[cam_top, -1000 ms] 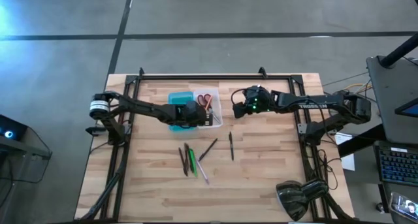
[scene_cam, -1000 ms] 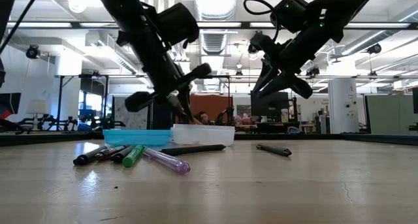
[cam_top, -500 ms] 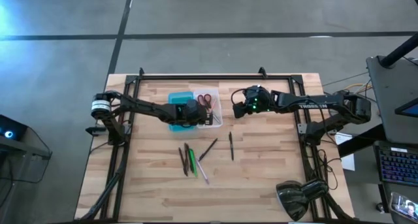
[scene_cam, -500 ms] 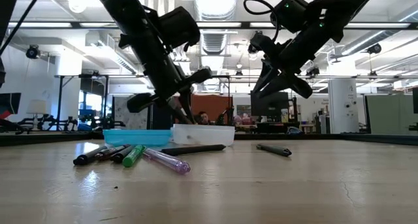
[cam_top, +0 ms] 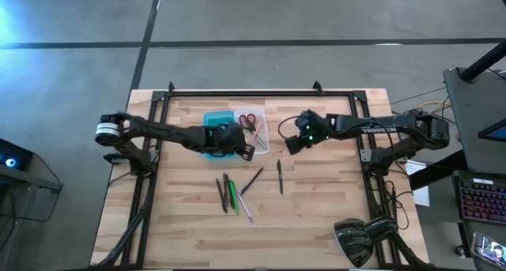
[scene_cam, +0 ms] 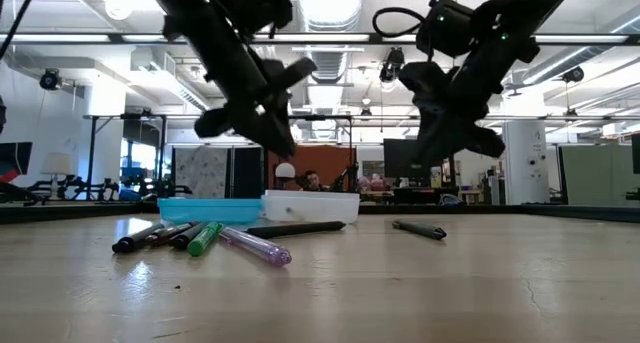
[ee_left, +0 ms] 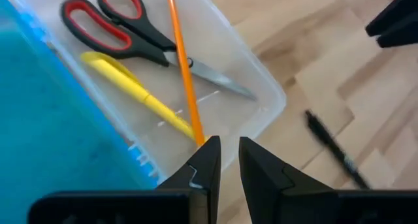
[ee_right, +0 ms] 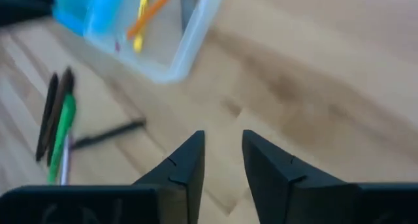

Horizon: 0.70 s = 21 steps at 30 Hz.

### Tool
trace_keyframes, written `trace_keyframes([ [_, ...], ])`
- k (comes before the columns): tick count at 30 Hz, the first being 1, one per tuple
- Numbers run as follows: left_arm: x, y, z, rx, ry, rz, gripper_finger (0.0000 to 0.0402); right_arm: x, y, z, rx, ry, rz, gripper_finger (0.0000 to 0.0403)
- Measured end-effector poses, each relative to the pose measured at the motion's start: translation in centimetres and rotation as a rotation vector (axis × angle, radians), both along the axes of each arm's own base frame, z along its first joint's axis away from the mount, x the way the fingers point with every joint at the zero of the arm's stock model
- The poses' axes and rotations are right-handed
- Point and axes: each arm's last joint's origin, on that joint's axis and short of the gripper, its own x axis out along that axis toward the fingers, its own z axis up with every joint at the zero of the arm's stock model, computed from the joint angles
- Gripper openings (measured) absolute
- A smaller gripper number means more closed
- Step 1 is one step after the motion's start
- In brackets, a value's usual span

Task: Pick & place school supplies into a supply box
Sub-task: Put the black pen into the pencil box

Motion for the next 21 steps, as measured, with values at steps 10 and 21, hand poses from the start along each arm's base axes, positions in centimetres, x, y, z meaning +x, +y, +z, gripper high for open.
trace_keyframes([
  [10,-2.0,-1.6,1.6,0.119,0.057,-0.133,0.004,1.0,5.4,-0.3,0.11,0.013,-0.169,0.0184],
  [21,-7.5,-2.9,1.6,0.133,-0.022,-0.171,0.004,6.5,8.6,-2.2,0.109,0.169,-0.195,0.0231],
])
